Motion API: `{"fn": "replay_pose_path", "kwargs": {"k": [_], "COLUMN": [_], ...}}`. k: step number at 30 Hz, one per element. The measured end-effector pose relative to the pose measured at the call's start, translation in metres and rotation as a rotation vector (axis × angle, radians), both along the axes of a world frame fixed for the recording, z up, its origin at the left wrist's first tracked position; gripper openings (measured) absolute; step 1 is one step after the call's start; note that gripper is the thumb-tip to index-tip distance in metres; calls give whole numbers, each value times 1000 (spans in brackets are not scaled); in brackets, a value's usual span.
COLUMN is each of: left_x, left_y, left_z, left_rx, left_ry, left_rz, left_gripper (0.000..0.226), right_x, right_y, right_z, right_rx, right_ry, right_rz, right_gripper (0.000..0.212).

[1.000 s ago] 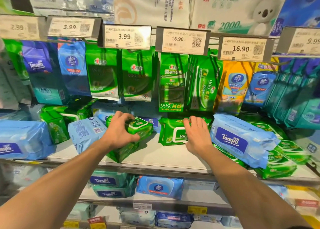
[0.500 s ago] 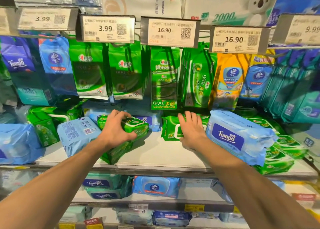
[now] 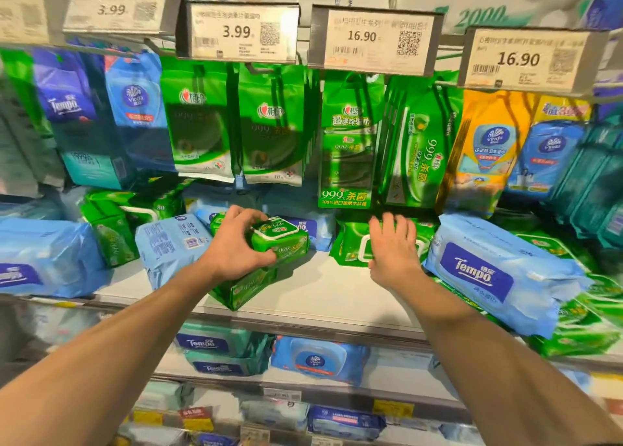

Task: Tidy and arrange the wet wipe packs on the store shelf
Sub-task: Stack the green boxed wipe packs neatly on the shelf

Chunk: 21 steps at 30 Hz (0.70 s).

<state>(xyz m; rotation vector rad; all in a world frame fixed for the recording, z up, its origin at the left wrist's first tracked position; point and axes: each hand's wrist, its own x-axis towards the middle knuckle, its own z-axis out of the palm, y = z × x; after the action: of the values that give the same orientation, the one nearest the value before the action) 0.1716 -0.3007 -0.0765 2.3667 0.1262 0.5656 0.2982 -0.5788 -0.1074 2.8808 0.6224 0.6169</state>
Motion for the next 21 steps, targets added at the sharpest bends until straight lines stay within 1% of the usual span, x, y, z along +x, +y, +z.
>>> {"fn": "replay_pose_path", "kwargs": {"k": [3, 6, 11, 13, 15, 16, 17, 19, 20, 21], "left_x": [-2, -3, -5, -6, -6, -5, -5, -6, -6, -6], "left_y": [-1, -3, -6, -7, -7, -7, -6, -5, -5, -5], "left_z": [3, 8, 13, 12, 12, 12, 12, 12, 13, 14], "left_rx": [3, 58, 85, 79, 71, 65, 58, 52, 53, 57], "left_ry": [19, 78, 141, 145, 143, 143, 147, 159, 159, 155], "left_rz": [13, 29, 29, 32, 30, 30, 32, 33, 30, 27], "left_gripper": [76, 86, 93, 93, 93, 93, 93, 94, 95, 95], "right_x": [-5, -9, -26, -37, -51, -58, -65, -77, -81, -84], "right_y": [0, 0, -3, -8, -16, -21, -29, -49, -62, -75], "right_z": [4, 9, 24, 33, 45, 52, 60, 75, 82, 89], "right_rx": [9, 12, -64, -95, -99, -94, -71, 67, 164, 252], "right_ry": [20, 62, 187, 185, 154, 120, 75, -44, -120, -201], "right_rz": [-2, -15, -23, 8, 51, 82, 123, 197, 217, 219], "right_gripper": [89, 94, 116, 113, 99, 87, 70, 33, 22, 19]}}
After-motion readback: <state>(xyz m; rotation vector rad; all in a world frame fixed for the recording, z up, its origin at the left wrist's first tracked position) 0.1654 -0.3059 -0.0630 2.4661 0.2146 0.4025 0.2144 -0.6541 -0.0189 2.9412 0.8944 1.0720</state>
